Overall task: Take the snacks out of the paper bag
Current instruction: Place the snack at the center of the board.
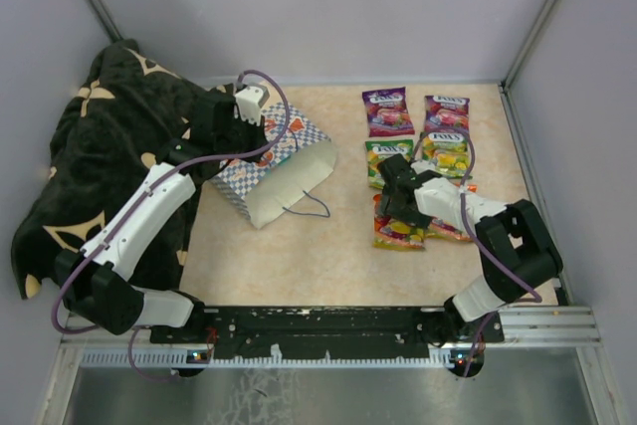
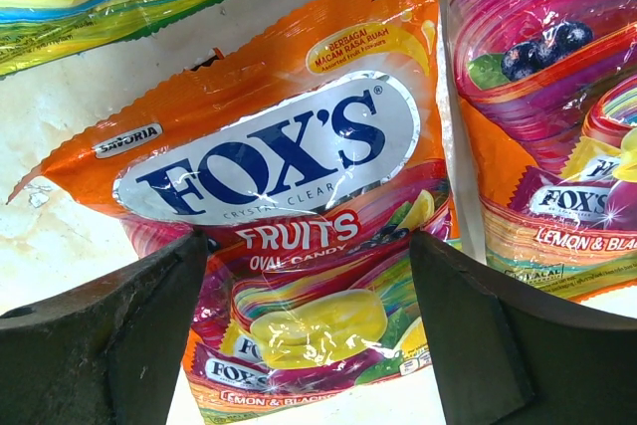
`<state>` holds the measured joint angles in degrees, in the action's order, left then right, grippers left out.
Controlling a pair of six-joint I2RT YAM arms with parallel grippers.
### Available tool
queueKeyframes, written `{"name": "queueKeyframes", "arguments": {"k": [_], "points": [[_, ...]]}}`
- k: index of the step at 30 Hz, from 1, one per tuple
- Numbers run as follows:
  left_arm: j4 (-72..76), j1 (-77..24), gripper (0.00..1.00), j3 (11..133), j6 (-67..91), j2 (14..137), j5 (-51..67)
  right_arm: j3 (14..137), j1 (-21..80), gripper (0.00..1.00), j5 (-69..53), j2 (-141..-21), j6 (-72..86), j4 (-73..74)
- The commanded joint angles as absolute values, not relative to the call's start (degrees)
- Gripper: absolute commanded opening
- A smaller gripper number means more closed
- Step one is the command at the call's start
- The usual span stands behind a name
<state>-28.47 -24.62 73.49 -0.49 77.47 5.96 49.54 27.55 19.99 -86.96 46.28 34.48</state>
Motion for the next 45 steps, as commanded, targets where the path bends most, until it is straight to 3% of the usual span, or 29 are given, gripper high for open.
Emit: {"name": "queueKeyframes", "arguments": {"k": [1,8,24,31,36,45], "points": [[-28.4,-24.3,0.12,75.5,-1.4,76.5,5.4,49.4,27.0,0.83,23.0,-86.5,47.7,34.3],[-28.5,-24.3,0.12,75.5,-1.5,76.4,5.1,48.7,26.3,0.84,24.4,-86.7,43.8,33.7],[-28.5,-24.3,0.12,75.7,-1.1,77.0,5.2,46.7,27.8,0.85,12.3,-87.0,33.2,27.5],[-28.7,-24.3,0.12,75.5,-1.2,76.7,4.7,50.6,27.7,0.92,14.9,-81.9,34.6,32.0],[-28.6,-24.3,0.12,75.4,-1.4,76.6,5.1,50.6,19.1,0.89,13.3,-72.5,33.1,32.3],[-28.5,-24.3,0.12,75.3,-1.3,76.1,5.2,50.1,8.6,0.87,16.0,-79.4,32.0,30.3]]}}
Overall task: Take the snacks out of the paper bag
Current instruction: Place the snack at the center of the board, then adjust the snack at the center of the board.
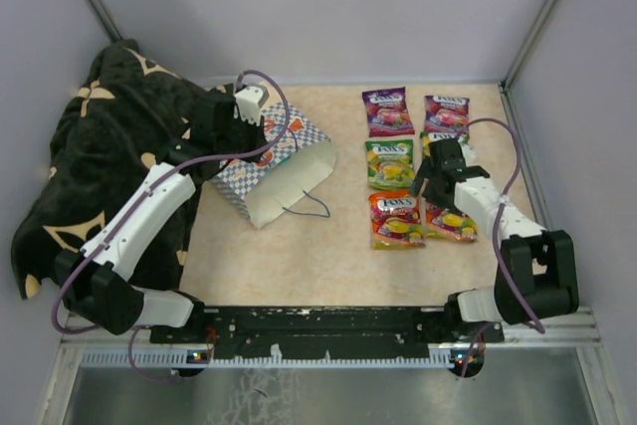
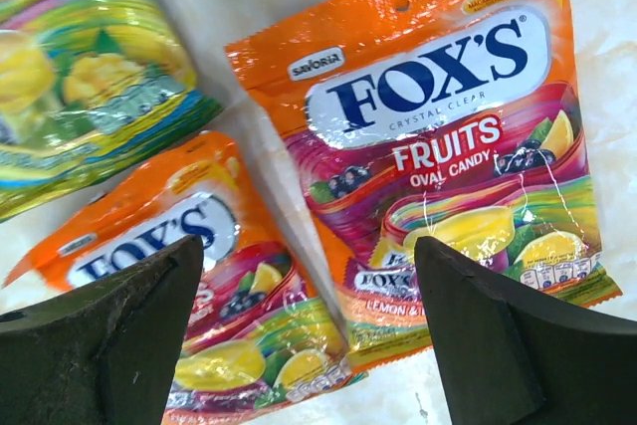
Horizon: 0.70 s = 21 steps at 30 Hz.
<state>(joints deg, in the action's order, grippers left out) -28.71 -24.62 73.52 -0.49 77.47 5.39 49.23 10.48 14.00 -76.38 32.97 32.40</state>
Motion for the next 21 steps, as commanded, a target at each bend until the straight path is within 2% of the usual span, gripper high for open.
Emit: {"name": "queueKeyframes", "arguments": {"k": [1,9,16,21], "points": [[-28.5,-24.3,0.12,75.2,-1.4,76.0,5.2,49.9,7.4,0.87,16.2,-80.2,32.0,29.5],[-28.4,-24.3,0.13,75.0,-1.7,76.1,4.9,46.3,3.5,0.86,13.4,-82.2,31.4,26.4],[-28.3,-24.3,0.13,75.0,-1.8,76.7,4.6,35.9,3.5,0.85,7.4,-77.8,35.1,24.1],[-28.4,-24.3,0.13,75.1,-1.8,77.2,5.0,33.5,3.5,0.86,7.7,-73.3,36.3,26.9]]}}
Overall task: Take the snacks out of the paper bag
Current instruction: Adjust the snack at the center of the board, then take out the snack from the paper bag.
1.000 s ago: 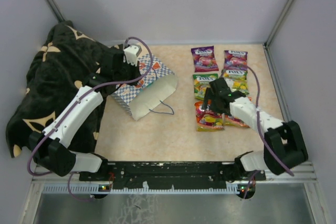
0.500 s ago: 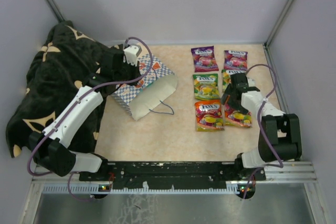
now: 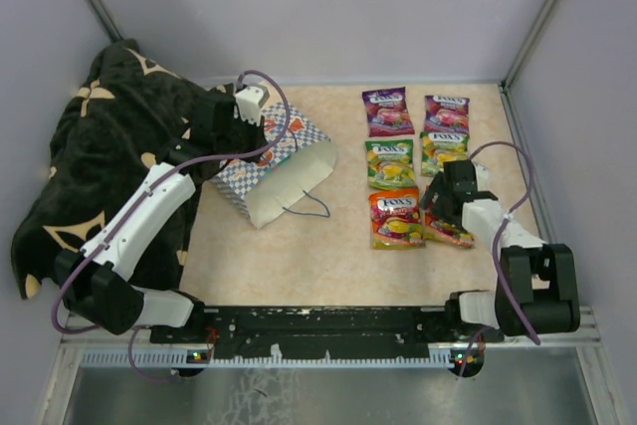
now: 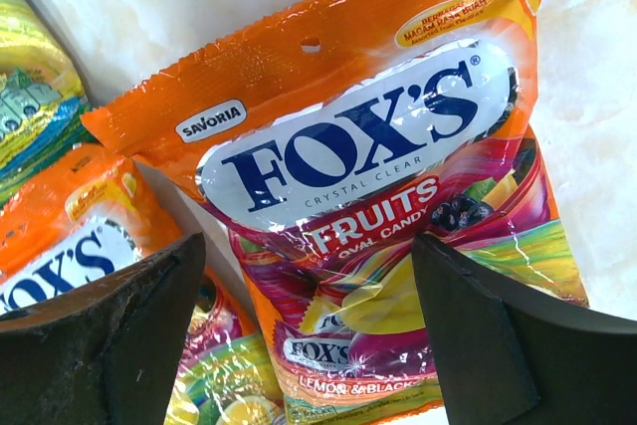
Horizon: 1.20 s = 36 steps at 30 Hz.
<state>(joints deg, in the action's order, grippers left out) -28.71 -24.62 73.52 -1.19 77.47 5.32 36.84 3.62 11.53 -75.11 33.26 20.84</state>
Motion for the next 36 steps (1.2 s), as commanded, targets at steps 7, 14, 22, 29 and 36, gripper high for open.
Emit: {"name": "queueKeyframes", "arguments": {"k": [7,14,22,29,36], "points": [[-28.2,-24.3,0.13,75.0,-1.5,77.0,5.2,38.8,3.6,0.87,10.1,-66.6,34.6,31.5],[-27.8,-24.3,0.13,74.9,-1.2,76.6,5.2,49.7,20.9,0.82,13.5,-62.7,38.6,28.5],[-26.9,-24.3,0.12,74.7,-0.1,75.9,6.4,36.0,38.2,0.72,3.1,-73.8,65.5,-29.4],[-27.0,-24.3,0.12,74.9,0.6,74.9,6.7,53.4,43.9,0.71,4.8,-99.0,79.7,-35.3],[-27.1,-24.2,0.12,75.1,1.0,74.2,8.2,63.9,44.6,0.72,5.4,-115.8,89.6,-36.7]]}}
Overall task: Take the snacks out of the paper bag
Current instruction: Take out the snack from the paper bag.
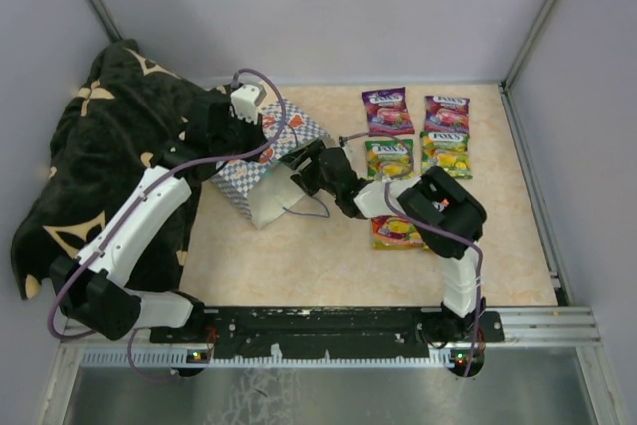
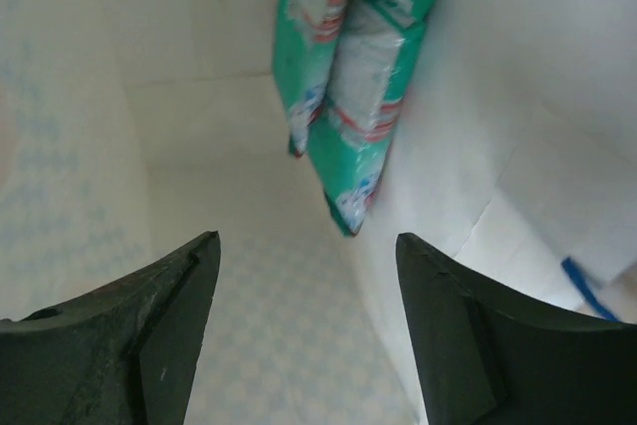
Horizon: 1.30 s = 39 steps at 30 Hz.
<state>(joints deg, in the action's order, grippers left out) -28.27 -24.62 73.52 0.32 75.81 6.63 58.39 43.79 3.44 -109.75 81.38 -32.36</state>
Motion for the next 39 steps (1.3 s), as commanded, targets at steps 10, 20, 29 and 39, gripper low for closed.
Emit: {"name": "queueKeyframes", "arguments": {"k": [10,20,29,39], "points": [[-26.7,-24.3,0.12,75.1,1.1,74.1,10.9,75.4,47.3,0.8,9.6,-127.7,95.6,-32.6],[-26.4,-24.2,0.12,75.0,1.1,73.9,12.0,80.9,48.8,0.59,11.9,-132.5,96.5,-27.7],[-26.3,-24.2,0.12,74.8,1.1,74.2,12.3,90.4,48.8,0.29,11.3,-139.9,95.5,-26.1],[-26.4,-24.1,0.12,74.8,0.8,74.7,10.9,73.9,49.0,0.0,-1.1,-125.3,93.1,-34.0]]}}
